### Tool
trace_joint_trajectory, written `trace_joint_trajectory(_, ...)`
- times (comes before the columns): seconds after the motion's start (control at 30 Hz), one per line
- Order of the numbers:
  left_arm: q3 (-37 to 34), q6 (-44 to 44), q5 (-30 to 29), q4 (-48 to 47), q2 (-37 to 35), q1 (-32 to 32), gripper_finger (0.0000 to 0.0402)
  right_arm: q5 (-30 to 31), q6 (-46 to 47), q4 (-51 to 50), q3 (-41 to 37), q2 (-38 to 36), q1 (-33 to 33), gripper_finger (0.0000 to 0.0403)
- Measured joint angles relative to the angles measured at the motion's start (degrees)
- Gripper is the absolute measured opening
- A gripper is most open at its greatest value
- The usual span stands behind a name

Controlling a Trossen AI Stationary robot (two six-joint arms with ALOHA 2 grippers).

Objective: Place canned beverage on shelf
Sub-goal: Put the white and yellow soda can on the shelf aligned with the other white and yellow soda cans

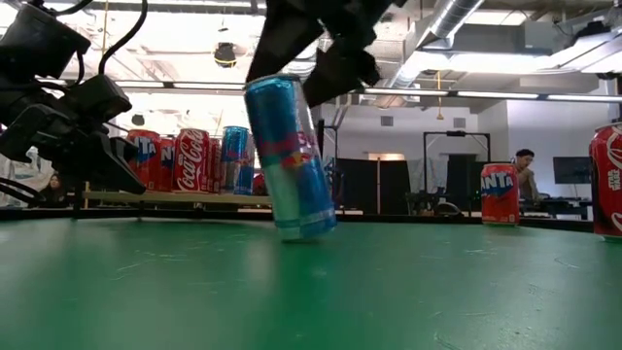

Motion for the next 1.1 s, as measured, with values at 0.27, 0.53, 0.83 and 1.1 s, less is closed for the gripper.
trace_joint_trajectory(0.27,0.0,0.0,0.0,-0.01,-0.02,-0.02,0.0,-0.02,-0.88,-2.85,-0.69,0.77,-0.56,0.036)
trace_joint_trajectory(0.53,0.0,0.0,0.01,-0.01,-0.01,-0.01,0.0,0.63,-1.15,-4.27,-0.52,-1.73,-1.46,0.036)
trace_joint_trajectory(0.83,0.0,0.0,-0.01,0.01,-0.02,0.0,0.0,5.93,22.87,-20.22,-0.43,-5.18,-4.53,0.036)
trace_joint_trajectory(1.1,0.0,0.0,0.01,0.01,-0.03,-0.01,0.0,0.84,38.8,-29.94,-1.17,-3.82,-9.13,0.036)
